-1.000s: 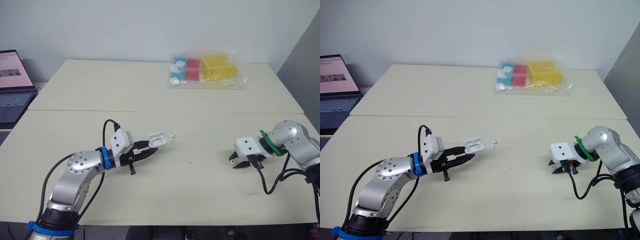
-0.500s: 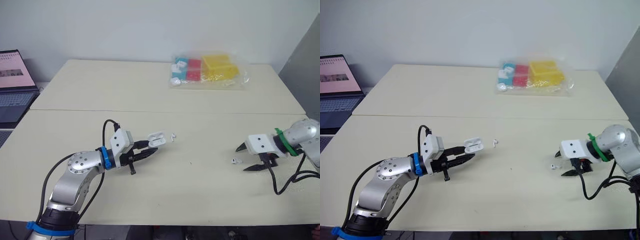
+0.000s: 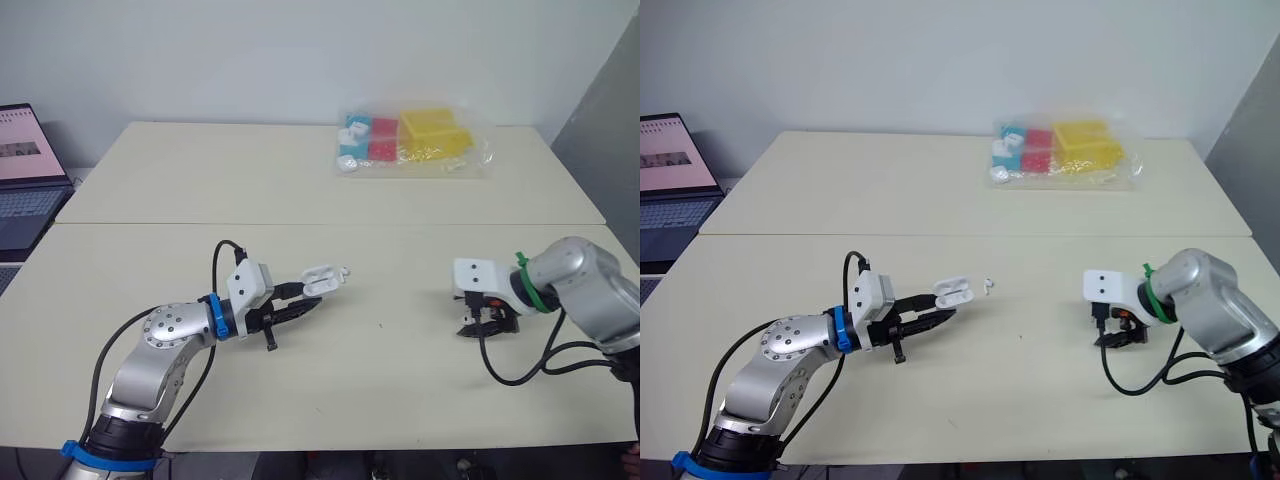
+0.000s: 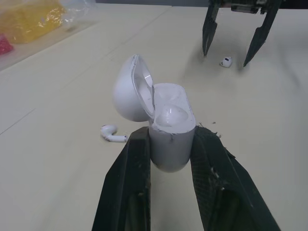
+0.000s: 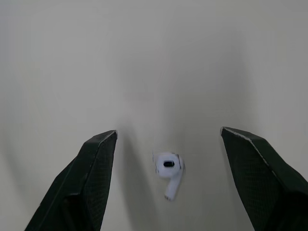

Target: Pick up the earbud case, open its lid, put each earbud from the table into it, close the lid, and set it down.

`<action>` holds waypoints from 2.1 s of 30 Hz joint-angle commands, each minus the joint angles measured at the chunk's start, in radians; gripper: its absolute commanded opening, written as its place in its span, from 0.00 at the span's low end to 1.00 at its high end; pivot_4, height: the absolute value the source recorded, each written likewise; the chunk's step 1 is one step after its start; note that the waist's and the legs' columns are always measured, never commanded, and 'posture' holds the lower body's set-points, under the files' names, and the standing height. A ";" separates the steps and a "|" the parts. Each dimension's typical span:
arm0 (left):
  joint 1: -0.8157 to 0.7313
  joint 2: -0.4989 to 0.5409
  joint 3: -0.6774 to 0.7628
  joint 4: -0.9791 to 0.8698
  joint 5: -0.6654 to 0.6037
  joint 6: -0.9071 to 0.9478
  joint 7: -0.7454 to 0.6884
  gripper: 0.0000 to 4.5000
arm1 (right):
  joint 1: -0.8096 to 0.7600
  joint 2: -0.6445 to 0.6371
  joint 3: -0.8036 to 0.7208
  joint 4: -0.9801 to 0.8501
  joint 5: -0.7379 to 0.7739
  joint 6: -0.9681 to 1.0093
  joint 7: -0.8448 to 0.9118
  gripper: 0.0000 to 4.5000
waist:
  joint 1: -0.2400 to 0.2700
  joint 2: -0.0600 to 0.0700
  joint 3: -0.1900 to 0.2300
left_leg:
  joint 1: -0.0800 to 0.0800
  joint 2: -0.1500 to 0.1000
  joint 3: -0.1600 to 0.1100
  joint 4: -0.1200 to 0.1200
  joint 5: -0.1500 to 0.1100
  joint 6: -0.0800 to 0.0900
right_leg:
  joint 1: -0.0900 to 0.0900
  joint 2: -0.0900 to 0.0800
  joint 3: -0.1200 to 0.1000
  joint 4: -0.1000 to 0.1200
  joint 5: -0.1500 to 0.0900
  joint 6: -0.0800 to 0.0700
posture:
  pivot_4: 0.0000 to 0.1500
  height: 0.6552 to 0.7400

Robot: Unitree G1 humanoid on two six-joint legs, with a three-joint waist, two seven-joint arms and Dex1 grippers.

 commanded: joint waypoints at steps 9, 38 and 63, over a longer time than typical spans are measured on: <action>0.007 -0.009 0.002 -0.023 0.000 -0.029 0.006 0.17 | -0.044 -0.038 0.032 0.031 -0.062 -0.032 0.035 0.80 | 0.000 0.000 0.000 | -0.001 0.000 0.002 0.000 0.000 0.000 | -0.003 0.001 0.003 0.000 0.000 0.001 | 1.00 1.00; -0.005 -0.022 -0.001 -0.018 0.006 -0.022 0.008 0.17 | -0.023 -0.039 -0.011 0.001 -0.035 -0.056 0.051 0.09 | 0.000 0.000 0.000 | -0.005 0.000 0.002 0.001 0.000 0.000 | -0.007 0.001 0.004 0.000 0.001 0.002 | 1.00 1.00; -0.102 -0.118 0.015 -0.108 -0.122 0.144 0.123 0.17 | 0.115 0.718 -0.435 -0.375 0.509 -0.056 -0.603 0.09 | 0.001 -0.001 -0.001 | -0.009 0.000 0.001 0.002 0.000 0.000 | -0.007 0.001 0.004 0.000 0.003 0.004 | 1.00 1.00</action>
